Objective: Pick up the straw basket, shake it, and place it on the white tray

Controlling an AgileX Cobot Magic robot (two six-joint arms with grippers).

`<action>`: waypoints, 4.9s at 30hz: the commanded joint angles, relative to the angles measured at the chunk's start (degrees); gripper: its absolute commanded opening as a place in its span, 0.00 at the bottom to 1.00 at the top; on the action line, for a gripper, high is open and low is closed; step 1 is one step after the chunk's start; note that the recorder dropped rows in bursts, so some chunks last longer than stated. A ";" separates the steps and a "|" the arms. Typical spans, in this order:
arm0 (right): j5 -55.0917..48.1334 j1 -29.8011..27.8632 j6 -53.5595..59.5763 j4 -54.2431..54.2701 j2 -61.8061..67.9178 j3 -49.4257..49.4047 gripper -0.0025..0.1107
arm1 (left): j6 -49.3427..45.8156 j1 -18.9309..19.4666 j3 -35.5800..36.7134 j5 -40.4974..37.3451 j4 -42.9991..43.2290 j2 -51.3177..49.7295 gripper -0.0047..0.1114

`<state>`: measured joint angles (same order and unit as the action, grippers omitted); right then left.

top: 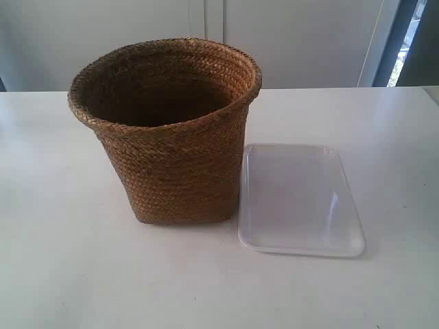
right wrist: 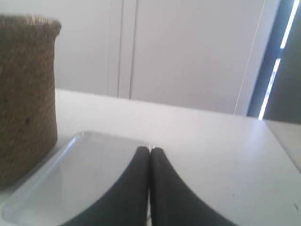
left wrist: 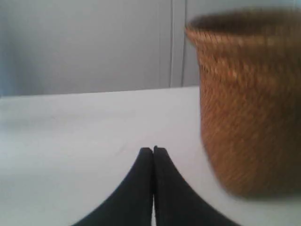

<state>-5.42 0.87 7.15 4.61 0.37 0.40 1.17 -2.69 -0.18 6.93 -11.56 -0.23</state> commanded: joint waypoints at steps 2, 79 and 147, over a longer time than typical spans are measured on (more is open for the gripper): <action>5.02 0.19 -0.52 -0.11 -0.37 -0.40 0.02 | 15.50 -0.33 0.18 6.16 -3.95 0.23 0.04; 27.91 0.28 -37.65 11.41 19.64 14.79 0.02 | 15.58 0.28 -15.00 9.17 -7.83 -13.74 0.04; -62.80 2.00 -0.05 20.51 103.23 111.52 0.60 | -6.59 6.53 -99.20 -67.82 -17.12 -98.19 0.52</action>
<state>-67.33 2.85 6.87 23.14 103.28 111.51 -4.92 4.07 -98.92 -60.05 -27.62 -97.88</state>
